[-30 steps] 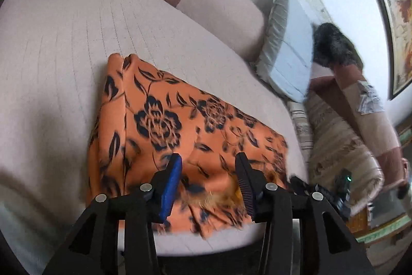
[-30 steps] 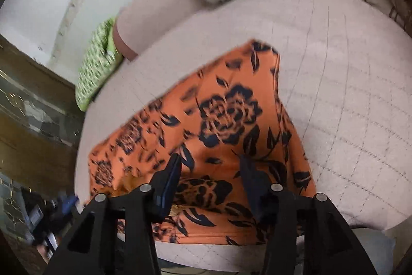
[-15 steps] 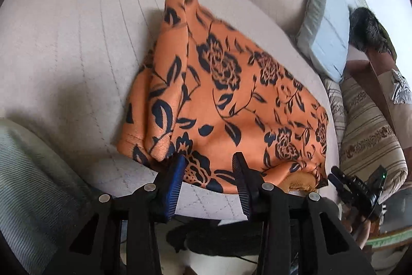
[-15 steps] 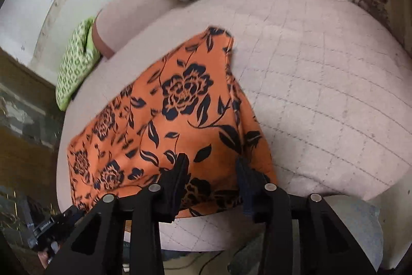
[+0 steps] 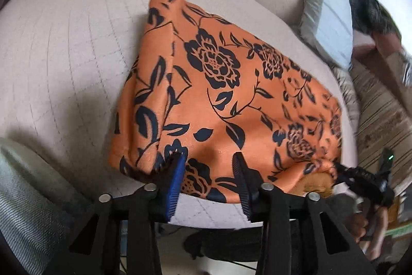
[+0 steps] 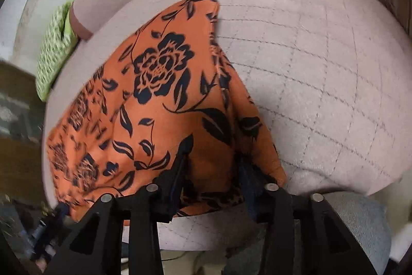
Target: Fold small clothes
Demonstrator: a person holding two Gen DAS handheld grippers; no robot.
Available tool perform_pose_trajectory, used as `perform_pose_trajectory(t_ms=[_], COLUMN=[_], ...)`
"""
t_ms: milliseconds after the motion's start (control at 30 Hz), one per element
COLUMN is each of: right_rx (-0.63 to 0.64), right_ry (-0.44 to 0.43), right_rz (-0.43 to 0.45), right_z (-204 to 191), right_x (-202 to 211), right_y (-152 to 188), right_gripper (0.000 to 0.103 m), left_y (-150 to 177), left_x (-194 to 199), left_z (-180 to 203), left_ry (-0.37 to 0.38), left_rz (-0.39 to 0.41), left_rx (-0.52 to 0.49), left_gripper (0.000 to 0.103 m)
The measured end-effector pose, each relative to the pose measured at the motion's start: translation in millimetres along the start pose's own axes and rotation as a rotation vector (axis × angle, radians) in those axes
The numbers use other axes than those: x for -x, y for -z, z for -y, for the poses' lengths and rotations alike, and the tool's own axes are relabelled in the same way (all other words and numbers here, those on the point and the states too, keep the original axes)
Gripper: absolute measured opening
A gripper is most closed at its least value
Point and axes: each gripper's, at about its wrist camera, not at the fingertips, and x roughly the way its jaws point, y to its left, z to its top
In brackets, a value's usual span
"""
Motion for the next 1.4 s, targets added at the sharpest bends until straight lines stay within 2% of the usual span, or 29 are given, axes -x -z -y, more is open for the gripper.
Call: perform_pose_trajectory(t_ms=[33, 100, 133, 200, 300, 400, 433, 467, 500, 567, 600, 667, 733, 800, 867, 933, 1033, 1233, 1400], right_rx=[0.018, 0.039, 0.039, 0.044, 0.072, 0.068, 0.067, 0.063, 0.068, 0.101, 0.113, 0.118, 0.115, 0.125, 0.147, 0.187, 0.239, 0.311, 0.34], right_ry=[0.023, 0.048, 0.046, 0.038, 0.071, 0.101, 0.111, 0.116, 0.116, 0.084, 0.068, 0.035, -0.007, -0.054, -0.085, -0.132, -0.18, -0.232, -0.264], right_rz=[0.003, 0.028, 0.046, 0.087, 0.132, 0.063, 0.022, -0.003, 0.013, 0.077, 0.104, 0.152, 0.198, 0.244, 0.278, 0.302, 0.29, 0.229, 0.166], right_z=[-3.1, -7.1, -7.7, -9.2, -13.0, -9.9, -8.0, -6.9, -8.4, -15.6, -18.6, -24.3, -32.2, -43.9, -55.8, -77.5, -103.1, -149.5, -172.1], right_x=[-0.9, 2.3, 6.5, 18.6, 32.3, 10.3, -1.6, -10.0, -6.3, 8.6, 15.6, 29.8, 44.9, 62.2, 75.5, 84.8, 88.4, 72.4, 52.1], right_y=[0.9, 3.5, 4.4, 6.0, 6.7, 2.0, -1.6, -1.3, -1.1, 1.4, 4.1, 10.5, 17.0, 20.0, 19.3, 18.5, 17.2, 24.5, 30.4], right_gripper=[0.027, 0.021, 0.018, 0.016, 0.016, 0.019, 0.024, 0.024, 0.027, 0.037, 0.046, 0.05, 0.05, 0.052, 0.058, 0.062, 0.062, 0.062, 0.062], left_y=[0.7, 1.5, 2.2, 3.6, 5.1, 2.7, 2.2, 1.8, 1.9, 2.7, 2.1, 1.8, 3.5, 6.1, 7.6, 8.3, 7.5, 4.1, 0.8], left_x=[-3.3, -8.8, -8.8, -2.7, 0.6, -13.4, -15.8, -14.5, -11.7, -3.7, -0.2, 8.0, 19.2, 33.0, 43.6, 46.1, 47.9, 48.4, 46.8], left_z=[2.7, 5.7, 5.9, 5.5, 4.6, -0.3, -0.8, -0.5, 0.7, 4.8, 6.1, 6.8, 5.9, 3.9, 1.2, -1.6, -5.9, -13.3, -14.9], left_ry=[-0.01, -0.02, -0.026, -0.041, -0.063, -0.107, -0.11, -0.099, -0.085, -0.052, -0.039, -0.014, -0.001, -0.004, -0.002, 0.001, 0.005, 0.012, 0.012], left_rz=[0.0, -0.015, -0.008, 0.025, 0.043, -0.004, -0.01, -0.007, 0.001, 0.027, 0.037, 0.064, 0.108, 0.168, 0.218, 0.224, 0.222, 0.232, 0.231], left_rx=[-0.014, -0.034, -0.039, -0.047, -0.059, -0.049, -0.043, -0.04, -0.045, -0.061, -0.065, -0.064, -0.063, -0.058, -0.05, -0.038, -0.022, 0.006, 0.007], left_gripper=[0.023, 0.005, 0.001, 0.0, 0.0, 0.0, 0.0, 0.0, 0.0, 0.003, 0.005, 0.009, 0.019, 0.038, 0.045, 0.046, 0.046, 0.046, 0.046])
